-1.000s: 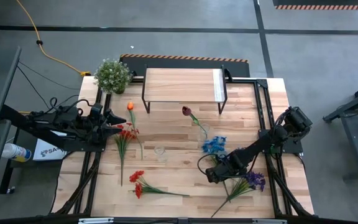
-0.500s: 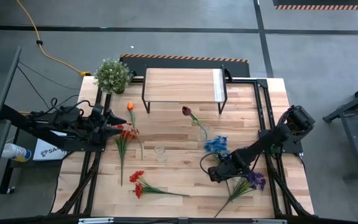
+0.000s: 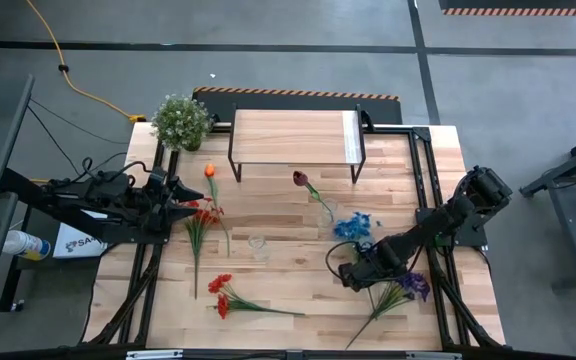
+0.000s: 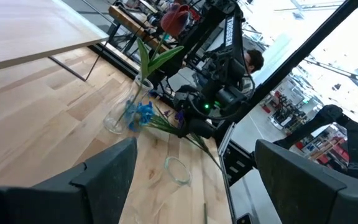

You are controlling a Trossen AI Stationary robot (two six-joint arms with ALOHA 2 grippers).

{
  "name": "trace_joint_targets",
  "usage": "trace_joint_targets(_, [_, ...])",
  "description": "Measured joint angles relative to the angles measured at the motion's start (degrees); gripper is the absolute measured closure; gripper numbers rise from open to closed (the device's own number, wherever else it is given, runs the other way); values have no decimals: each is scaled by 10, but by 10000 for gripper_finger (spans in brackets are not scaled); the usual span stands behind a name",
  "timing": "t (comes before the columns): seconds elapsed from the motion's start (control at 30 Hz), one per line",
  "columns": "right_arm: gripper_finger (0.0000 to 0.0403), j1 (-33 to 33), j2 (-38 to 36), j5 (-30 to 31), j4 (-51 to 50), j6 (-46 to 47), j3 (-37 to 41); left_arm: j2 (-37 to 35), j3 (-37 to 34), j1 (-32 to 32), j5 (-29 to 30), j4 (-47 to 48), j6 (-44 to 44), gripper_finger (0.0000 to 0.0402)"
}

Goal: Pick and place flowers into a vace then onto a shelf
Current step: Put the blue flower into the right transparent vase

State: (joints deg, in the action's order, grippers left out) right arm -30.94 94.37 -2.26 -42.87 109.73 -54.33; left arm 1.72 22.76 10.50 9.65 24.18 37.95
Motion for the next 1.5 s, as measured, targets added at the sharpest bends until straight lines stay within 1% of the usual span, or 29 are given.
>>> trace_joint_targets(0.4, [395, 2, 0, 11, -90, 24, 0, 0, 0, 0, -19, 0, 1, 43])
trace_joint_targets(0.5, [395, 14, -1, 16, -64, 27, 16, 0, 0, 0, -19, 0, 1, 43])
trace_joint_targets(0.67, [395, 42, -5, 15, 54, 27, 80, 0, 0, 0, -19, 0, 1, 43])
trace_joint_targets(0.77, [395, 60, -5, 3, 79, 27, 97, 0, 0, 0, -26, 0, 1, 43])
trace_joint_targets(0.93, [395, 75, -4, 5, 73, 20, 92, 0, 0, 0, -42, 0, 1, 43])
trace_joint_targets(1.2, [395, 92, -3, 20, 71, 18, 90, 0, 0, 0, -42, 0, 0, 43])
trace_joint_targets(1.37, [395, 108, -12, 27, 51, 16, 90, 0, 0, 0, -42, 0, -1, 43])
trace_joint_targets(1.43, [395, 112, -28, 46, 36, 12, 92, 0, 0, 0, -42, 0, -1, 43])
trace_joint_targets(1.5, [395, 119, -48, 73, -2, 9, 94, 0, 0, 0, -42, 0, -1, 43])
